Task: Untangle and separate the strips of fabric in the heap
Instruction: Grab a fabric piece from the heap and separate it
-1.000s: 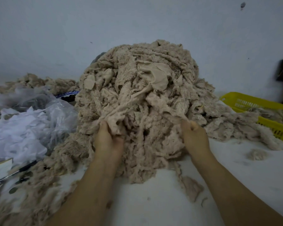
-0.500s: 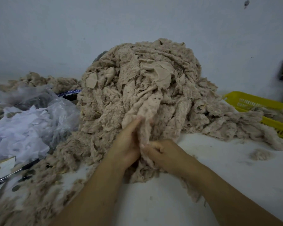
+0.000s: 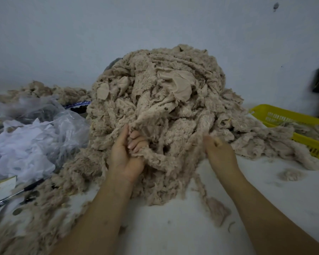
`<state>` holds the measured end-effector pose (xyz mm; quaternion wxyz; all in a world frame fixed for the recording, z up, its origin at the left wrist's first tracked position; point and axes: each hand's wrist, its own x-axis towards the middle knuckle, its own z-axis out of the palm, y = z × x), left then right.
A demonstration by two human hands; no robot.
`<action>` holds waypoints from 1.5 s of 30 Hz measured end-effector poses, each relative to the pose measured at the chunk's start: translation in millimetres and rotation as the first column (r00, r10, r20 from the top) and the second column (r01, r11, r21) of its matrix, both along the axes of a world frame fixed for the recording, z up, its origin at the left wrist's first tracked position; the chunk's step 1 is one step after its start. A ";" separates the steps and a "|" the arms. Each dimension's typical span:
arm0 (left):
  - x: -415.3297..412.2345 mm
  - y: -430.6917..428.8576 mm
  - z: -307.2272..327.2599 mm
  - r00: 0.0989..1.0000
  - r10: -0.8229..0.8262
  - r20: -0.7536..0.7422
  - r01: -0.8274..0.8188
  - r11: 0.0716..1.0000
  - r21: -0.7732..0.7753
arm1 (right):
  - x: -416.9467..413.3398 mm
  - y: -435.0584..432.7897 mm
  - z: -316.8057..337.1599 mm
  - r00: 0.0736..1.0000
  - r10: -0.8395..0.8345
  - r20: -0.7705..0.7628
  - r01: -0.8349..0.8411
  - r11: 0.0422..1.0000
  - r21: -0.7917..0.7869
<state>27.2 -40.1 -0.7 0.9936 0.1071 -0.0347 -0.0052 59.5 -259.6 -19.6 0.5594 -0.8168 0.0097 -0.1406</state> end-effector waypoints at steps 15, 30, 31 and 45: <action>0.7 -9.6 0.6 1.000 0.018 0.024 -0.021 0.992 0.127 | -17.9 20.4 5.0 0.964 0.240 0.110 -0.217 0.957 -0.193; -18.7 -42.3 -2.1 0.978 0.015 -0.208 0.194 0.291 0.937 | -11.4 17.8 2.9 0.990 0.140 0.001 -0.138 0.974 0.177; -19.3 -41.1 -0.4 0.974 0.021 -0.226 0.211 0.288 0.934 | -8.9 16.3 2.4 0.991 0.130 -0.017 -0.123 0.970 0.211; -35.4 -44.8 0.4 0.911 -0.384 -0.150 0.114 -0.113 0.987 | -7.3 18.2 -4.3 0.970 0.238 -0.043 -0.240 0.968 -0.071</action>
